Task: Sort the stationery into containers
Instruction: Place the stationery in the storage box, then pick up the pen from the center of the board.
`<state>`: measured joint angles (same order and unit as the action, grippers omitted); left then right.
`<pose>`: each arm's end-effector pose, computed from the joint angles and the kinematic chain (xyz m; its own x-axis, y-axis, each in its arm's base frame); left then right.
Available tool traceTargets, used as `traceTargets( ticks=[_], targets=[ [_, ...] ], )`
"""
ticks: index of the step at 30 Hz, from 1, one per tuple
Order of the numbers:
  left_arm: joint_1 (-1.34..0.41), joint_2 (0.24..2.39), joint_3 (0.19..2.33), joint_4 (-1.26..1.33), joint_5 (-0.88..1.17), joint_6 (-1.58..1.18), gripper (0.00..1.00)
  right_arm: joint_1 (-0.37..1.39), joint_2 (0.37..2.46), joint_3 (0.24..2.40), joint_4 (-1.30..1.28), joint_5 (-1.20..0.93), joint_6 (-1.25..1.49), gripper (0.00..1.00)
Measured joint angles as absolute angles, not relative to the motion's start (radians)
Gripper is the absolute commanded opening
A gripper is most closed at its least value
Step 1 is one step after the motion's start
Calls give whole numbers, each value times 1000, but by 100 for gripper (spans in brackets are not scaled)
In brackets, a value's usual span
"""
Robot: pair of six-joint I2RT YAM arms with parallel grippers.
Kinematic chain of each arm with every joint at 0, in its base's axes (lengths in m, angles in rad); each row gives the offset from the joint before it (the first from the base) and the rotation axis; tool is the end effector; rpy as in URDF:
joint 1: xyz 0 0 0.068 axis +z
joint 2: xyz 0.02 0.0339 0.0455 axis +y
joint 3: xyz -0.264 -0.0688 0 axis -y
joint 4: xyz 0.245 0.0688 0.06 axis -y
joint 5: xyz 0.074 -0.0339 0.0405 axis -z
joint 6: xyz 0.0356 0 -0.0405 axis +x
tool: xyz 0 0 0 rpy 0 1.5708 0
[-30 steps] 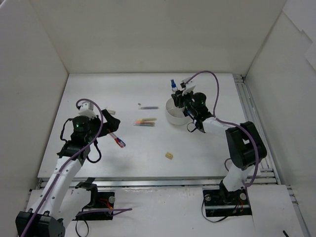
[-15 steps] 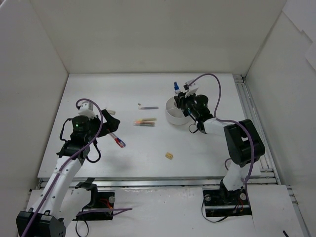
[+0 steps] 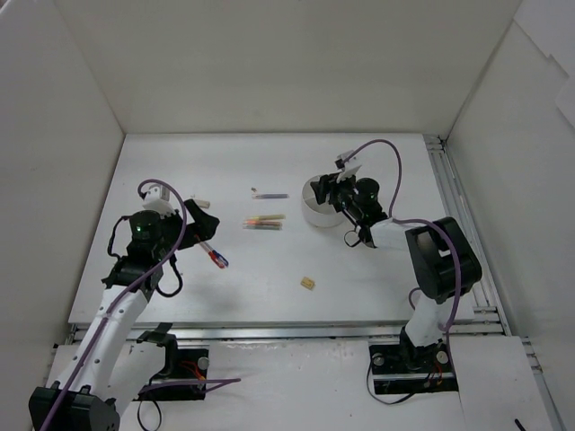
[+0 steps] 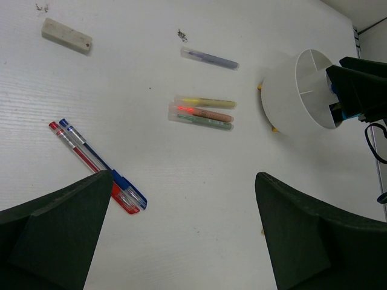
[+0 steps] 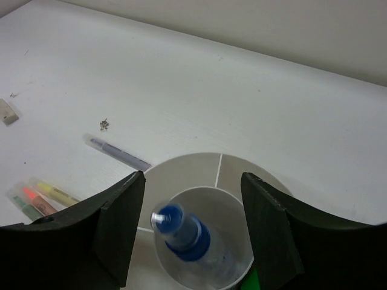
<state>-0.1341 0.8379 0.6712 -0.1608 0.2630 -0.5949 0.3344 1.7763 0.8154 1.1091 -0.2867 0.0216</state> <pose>0.1945 -0.0356 0.2934 -0.4731 -0.4822 -0.7373 0.1303 0.7894 -0.5999 0.3465 0.1311 0.2215 0.1269 0.0660 -0.9897 -0.5819 0.8130 -0.0204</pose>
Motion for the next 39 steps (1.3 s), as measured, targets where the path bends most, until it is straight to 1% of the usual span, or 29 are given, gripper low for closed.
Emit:
traceTargets(
  ticks=[3,6,11,12,14,16,17,18,20,23,29,33,39],
  targets=[
    [-134,830,671,-163,267,-595,99,334,1765,793,1118,-289,26,68],
    [-134,815,671,-168,269,-595,99,334,1731,771,1118,-289,31,71],
    [-134,793,671,-188,270,-595,99,336,1613,744,1117,-289,37,76],
    [-134,790,671,-191,270,-595,100,344,1581,739,1118,-289,37,79],
    [-134,783,671,-195,272,-595,99,356,1517,723,1118,-286,38,81],
    [-134,777,671,-199,274,-595,100,384,1457,704,1116,-282,35,88],
    [-134,776,671,-204,273,-595,99,408,1426,696,1106,-276,33,95],
    [-134,776,672,-211,273,-594,99,432,1400,692,1081,-274,31,98],
    [-134,778,672,-229,272,-595,99,490,1351,692,999,-255,19,98],
    [-134,805,694,-277,262,-595,99,591,1304,728,780,-183,-10,98],
    [-134,905,763,-361,223,-613,99,784,1294,842,371,28,-4,98],
    [-134,949,763,-404,199,-635,99,836,1310,870,223,102,25,98],
    [-134,995,768,-437,158,-640,99,857,1438,960,101,165,39,98]
  ],
)
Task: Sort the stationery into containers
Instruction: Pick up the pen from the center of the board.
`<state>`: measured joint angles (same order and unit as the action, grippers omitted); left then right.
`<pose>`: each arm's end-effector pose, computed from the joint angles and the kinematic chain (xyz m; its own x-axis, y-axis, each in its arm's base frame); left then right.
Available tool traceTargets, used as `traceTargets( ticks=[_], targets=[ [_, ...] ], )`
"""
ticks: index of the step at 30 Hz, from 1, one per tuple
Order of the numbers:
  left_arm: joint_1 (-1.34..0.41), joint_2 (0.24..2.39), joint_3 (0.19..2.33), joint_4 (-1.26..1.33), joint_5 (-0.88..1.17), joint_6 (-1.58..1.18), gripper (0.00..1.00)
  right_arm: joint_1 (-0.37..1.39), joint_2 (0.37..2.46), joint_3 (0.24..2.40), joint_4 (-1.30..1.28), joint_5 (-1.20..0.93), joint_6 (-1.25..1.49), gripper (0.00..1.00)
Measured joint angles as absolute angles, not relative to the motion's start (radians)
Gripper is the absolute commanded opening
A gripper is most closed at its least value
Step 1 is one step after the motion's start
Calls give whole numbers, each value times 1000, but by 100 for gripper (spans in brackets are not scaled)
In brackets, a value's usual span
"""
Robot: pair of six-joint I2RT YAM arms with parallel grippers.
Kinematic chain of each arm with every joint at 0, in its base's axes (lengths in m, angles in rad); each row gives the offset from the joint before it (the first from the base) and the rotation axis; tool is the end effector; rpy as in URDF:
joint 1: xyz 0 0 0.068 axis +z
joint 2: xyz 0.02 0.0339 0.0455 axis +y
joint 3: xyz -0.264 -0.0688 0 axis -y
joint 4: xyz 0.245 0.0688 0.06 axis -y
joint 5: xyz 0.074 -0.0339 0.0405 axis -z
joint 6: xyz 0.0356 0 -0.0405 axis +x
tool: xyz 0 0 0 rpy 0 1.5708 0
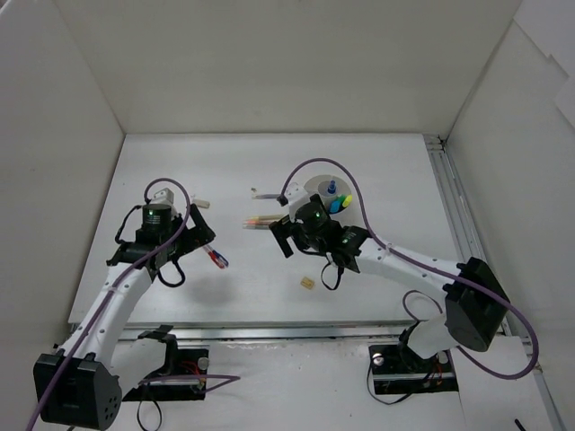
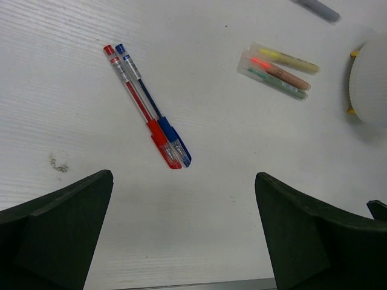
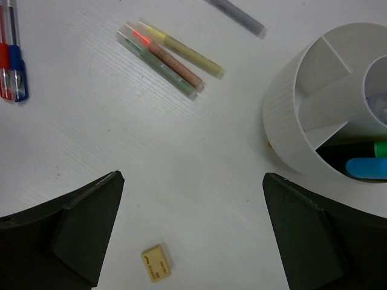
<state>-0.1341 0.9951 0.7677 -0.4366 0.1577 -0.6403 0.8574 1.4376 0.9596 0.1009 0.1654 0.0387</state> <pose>0.2118 -0.0342 0.2709 -0.6419 -0.5088 -0.5737 -0.1607 0.8208 -0.5481 0.2214 0.2468 0.2756 -0.2658 -0.2488 -0.9314 -0.6358 0.7714 -0.0246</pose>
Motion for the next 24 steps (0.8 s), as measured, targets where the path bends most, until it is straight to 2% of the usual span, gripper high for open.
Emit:
traceTargets(
  ticks=[6,12,14,16,19,24],
  targets=[
    [-133,1075,855,-448,129,-619,99,875,1459,963,45,218,63,98],
    [-94,1179,940,-434,140,-584,99,877,1341,939,54,269,134,98],
    [-73,1208,948,-421,154,-577,99,868,1315,940,73,263,154,93],
    [-49,1232,949,-411,178,-574,99,855,1318,957,74,257,174,93],
    [-23,1253,949,-406,197,-574,99,843,1325,972,72,258,184,98],
    [-15,1275,949,-407,196,-581,99,846,1322,962,102,250,193,98]
  ],
)
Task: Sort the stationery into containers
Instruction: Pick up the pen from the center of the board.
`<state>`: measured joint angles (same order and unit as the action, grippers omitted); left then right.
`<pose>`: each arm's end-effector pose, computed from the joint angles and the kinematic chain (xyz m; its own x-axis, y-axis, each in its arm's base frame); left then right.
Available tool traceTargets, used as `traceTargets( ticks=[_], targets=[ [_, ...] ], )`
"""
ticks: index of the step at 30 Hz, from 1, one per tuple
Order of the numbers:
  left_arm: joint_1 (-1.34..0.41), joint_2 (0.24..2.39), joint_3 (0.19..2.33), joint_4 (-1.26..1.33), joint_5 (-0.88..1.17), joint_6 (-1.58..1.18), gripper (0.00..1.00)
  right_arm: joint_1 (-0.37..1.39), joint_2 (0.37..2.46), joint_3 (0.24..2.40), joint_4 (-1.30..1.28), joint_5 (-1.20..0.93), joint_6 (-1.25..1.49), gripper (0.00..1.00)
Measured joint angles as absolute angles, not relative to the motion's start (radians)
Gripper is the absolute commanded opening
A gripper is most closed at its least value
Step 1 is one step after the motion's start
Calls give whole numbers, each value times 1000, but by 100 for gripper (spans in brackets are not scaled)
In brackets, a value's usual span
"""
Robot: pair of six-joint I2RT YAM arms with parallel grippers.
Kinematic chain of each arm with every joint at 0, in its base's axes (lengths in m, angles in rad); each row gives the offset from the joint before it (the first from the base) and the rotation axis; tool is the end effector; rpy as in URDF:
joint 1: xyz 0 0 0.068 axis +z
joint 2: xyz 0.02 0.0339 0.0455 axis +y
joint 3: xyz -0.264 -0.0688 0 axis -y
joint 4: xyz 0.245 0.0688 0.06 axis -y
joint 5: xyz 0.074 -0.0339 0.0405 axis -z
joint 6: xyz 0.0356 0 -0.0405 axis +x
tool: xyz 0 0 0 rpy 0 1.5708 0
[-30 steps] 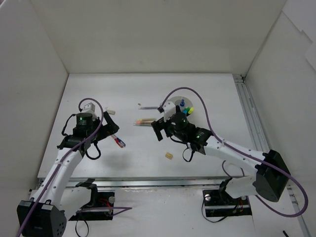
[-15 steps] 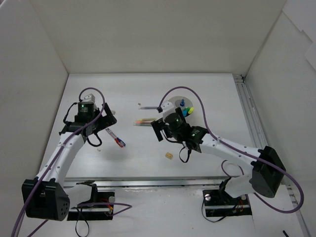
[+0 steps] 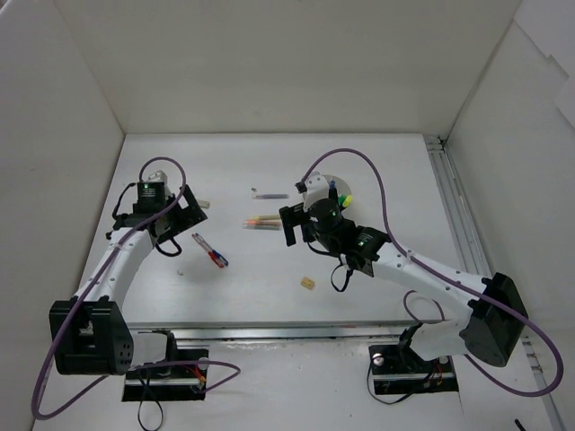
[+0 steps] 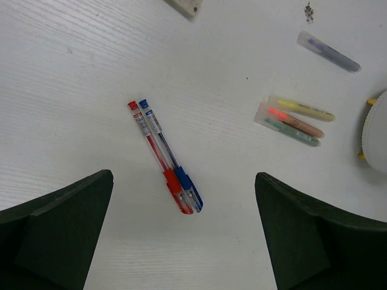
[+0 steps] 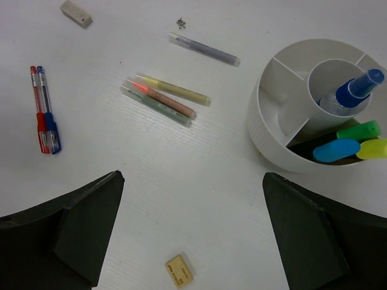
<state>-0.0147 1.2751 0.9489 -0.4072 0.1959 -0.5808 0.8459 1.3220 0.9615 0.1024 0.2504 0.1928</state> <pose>0.2752 -0.0110 0.2715 -0.6468 -0.5287 -0.5496 -0.2343 0.8236 -0.5166 0.2124 0.2264 0.3114 -0.2746 -0.0301 -0.9611 -0.5234 0.8431 0.1232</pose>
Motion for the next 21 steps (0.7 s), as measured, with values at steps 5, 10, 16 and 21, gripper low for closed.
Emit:
traceTargets(
  ticks=[5,10,16,21],
  targets=[
    [-15,1299,928,-408,181,-610,99,847,1323,955,101,248,211,98],
    [-15,1354,884,-415,170,-640,99,855,1336,943,102,262,236,98],
    [-22,1397,823,-414,164,-656,95,865,1364,925,81,277,262,98],
    [-41,1439,807,-400,159,-672,85,866,1367,920,69,298,270,98]
  ],
)
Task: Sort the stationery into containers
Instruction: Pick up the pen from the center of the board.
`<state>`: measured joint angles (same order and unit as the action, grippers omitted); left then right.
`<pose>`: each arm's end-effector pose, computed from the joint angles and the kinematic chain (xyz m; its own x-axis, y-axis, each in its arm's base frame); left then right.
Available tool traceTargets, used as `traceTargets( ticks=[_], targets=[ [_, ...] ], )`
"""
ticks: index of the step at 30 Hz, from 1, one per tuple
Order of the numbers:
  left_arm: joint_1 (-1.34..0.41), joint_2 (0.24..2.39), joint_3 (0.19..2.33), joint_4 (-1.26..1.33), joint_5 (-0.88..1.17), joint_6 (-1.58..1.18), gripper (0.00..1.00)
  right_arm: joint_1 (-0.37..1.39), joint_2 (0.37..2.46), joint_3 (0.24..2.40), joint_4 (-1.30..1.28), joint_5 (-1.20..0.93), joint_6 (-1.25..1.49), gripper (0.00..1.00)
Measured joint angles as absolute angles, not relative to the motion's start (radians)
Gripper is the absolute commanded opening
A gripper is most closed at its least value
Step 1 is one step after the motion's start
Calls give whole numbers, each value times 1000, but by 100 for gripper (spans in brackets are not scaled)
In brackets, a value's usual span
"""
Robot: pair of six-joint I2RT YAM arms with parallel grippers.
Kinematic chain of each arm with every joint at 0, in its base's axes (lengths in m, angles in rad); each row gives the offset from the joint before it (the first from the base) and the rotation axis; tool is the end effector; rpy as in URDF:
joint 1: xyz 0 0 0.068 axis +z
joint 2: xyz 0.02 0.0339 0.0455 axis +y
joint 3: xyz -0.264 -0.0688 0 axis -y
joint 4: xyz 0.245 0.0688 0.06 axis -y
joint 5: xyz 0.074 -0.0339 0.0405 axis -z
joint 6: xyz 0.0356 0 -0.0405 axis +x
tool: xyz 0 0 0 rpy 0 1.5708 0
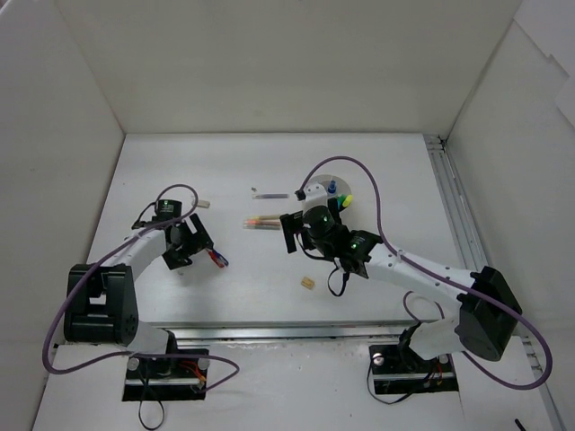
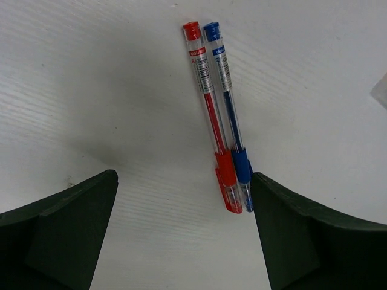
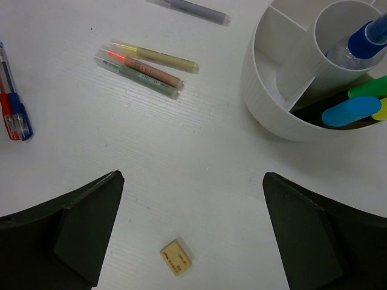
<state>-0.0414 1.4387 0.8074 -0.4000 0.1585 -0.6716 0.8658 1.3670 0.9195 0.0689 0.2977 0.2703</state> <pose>0.2740 -0.0170 0.1854 -0.7469 -0.5840 -0.3179 -0.4380 0.7918 -0.4257 0.2113 0.2322 0.2802 -0.3781 -0.0504 -0.9244 -0.4675 0.8722 0.1436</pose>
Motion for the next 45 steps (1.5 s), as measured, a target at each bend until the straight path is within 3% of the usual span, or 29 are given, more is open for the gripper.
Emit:
traceTargets(
  ticks=[7,12,21,26,32,33,38,39,45],
  targets=[
    [-82,1503,829,-387,129,-686,75,874,1367,908,45,335,288,98],
    [-107,1501,828,-389,104,-698,73,879,1365,902,39,355,288,98],
    [-162,1541,864,-430,29,-720,58,879,1359,886,35,388,290,98],
    [-199,1564,888,-458,-16,-730,58,879,1350,874,32,404,294,98],
    [-212,1597,922,-492,-43,-737,43,879,1349,867,33,421,296,98],
    [-215,1598,922,-493,-46,-738,34,879,1348,865,33,424,296,98],
    [-221,1598,921,-501,-45,-744,11,879,1337,858,31,435,299,98],
    [-221,1598,921,-502,-45,-743,1,879,1334,858,31,435,299,98],
    [-227,1558,899,-505,-38,-729,0,879,1322,858,31,432,290,98]
  ],
)
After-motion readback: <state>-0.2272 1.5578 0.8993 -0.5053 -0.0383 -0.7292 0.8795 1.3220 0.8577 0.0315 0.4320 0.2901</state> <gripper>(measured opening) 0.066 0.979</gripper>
